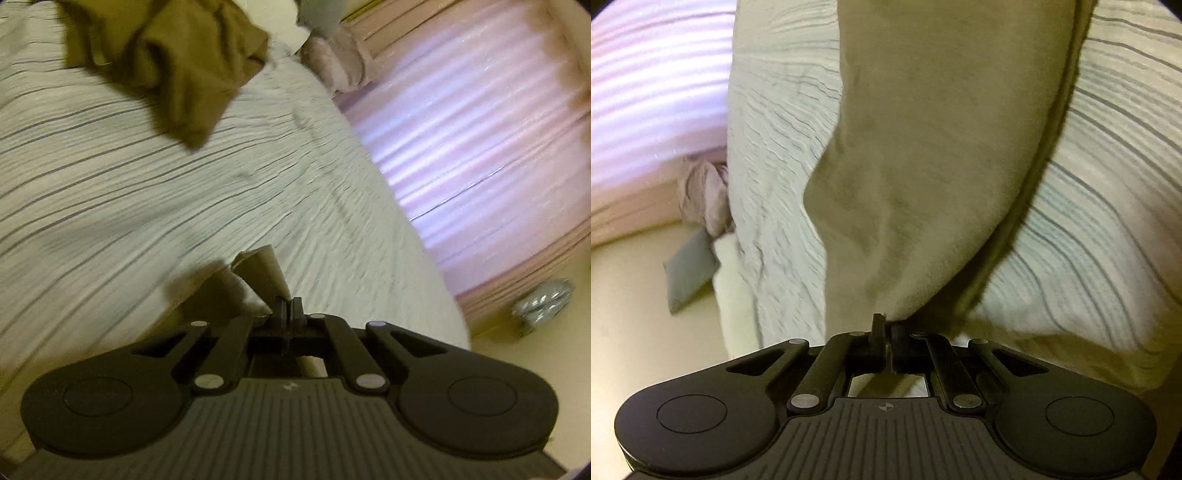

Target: Fold clothes

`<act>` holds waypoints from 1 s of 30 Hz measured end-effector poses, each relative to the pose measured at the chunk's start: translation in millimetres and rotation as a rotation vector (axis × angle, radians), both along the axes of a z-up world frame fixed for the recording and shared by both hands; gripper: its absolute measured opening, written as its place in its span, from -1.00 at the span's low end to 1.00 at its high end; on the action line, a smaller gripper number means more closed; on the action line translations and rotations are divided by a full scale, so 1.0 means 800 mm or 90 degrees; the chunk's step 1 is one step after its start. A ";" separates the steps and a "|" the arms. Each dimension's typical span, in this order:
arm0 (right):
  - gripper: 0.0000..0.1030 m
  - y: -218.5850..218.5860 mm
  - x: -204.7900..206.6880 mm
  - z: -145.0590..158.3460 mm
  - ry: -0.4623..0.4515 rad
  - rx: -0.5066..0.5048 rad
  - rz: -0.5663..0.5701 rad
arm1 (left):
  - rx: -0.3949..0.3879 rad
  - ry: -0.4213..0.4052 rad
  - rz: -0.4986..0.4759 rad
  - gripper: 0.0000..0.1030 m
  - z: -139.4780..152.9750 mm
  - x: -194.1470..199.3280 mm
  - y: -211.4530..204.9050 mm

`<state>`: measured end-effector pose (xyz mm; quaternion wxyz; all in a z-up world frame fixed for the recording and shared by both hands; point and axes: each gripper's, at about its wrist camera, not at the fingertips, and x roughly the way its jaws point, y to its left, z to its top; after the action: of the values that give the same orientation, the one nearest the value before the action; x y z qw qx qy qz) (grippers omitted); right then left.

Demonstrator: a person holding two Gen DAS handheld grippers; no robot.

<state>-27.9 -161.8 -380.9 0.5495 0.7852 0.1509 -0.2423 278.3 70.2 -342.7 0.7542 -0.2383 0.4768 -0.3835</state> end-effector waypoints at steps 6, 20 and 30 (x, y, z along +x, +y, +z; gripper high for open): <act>-0.96 0.010 0.012 -0.004 0.033 -0.016 0.034 | 0.053 0.000 0.006 -1.00 -0.031 -0.005 0.028; -0.05 0.002 0.020 0.078 0.164 -0.289 0.279 | 0.240 -0.061 0.068 -0.97 -0.009 -0.032 0.046; -0.05 -0.056 -0.053 0.076 0.505 -0.596 0.395 | 0.245 -0.152 -0.223 -0.93 0.004 -0.131 -0.088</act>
<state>-70.5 -206.7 -320.4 0.7783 0.2376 0.4376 -0.3824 173.7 -0.1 -339.2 0.7585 0.0417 0.4827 -0.4358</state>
